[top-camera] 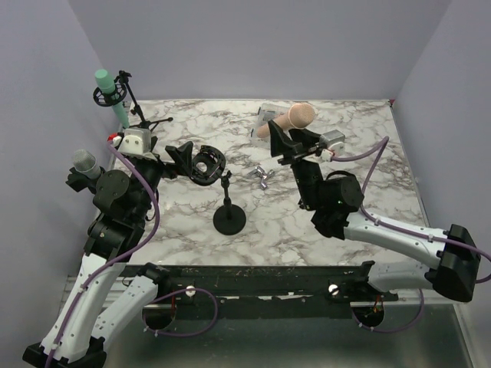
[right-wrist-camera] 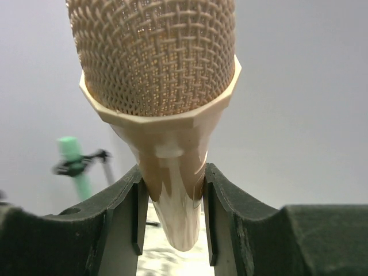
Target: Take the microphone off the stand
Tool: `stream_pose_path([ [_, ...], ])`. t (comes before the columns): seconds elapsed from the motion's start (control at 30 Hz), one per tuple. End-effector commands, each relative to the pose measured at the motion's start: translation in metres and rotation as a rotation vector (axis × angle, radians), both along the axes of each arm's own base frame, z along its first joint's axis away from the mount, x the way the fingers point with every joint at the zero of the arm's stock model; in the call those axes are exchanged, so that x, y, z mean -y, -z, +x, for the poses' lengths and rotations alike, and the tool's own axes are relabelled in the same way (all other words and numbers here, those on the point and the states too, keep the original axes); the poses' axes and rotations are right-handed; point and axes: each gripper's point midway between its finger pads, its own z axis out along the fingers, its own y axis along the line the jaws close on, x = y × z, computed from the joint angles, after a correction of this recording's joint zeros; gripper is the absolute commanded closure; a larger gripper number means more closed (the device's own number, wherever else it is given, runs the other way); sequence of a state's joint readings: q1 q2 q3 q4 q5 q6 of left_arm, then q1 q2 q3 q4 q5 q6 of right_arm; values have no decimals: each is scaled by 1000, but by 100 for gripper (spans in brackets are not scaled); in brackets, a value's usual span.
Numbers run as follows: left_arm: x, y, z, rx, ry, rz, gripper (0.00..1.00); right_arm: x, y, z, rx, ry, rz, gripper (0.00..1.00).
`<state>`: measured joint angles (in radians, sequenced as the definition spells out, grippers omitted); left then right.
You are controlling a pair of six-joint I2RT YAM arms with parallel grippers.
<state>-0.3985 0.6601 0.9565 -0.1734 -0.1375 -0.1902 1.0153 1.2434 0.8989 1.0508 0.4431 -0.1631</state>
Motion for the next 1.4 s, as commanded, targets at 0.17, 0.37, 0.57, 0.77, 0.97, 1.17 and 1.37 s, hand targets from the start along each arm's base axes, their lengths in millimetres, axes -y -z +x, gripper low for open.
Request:
stream_pose_path([
  [0.17,3,-1,-1,6,18,-12,2,134,86,51,-231,798,-330,85],
  [0.37,4,3,2,-7,18,-8,2,187,131,96,-409,1027,-403,85],
  [0.57,4,7,6,-22,9,0,2,189,192,147,-675,1020,-547,89],
  [0.77,6,7,6,-23,18,0,2,215,253,171,-923,926,-510,90],
  [0.97,6,8,7,-27,18,1,2,236,306,191,-1175,739,-470,91],
  [1.17,10,11,9,-40,34,-5,2,273,338,197,-1371,870,-683,91],
  [1.37,18,16,12,-63,64,-8,2,292,356,194,-1417,891,-703,90],
])
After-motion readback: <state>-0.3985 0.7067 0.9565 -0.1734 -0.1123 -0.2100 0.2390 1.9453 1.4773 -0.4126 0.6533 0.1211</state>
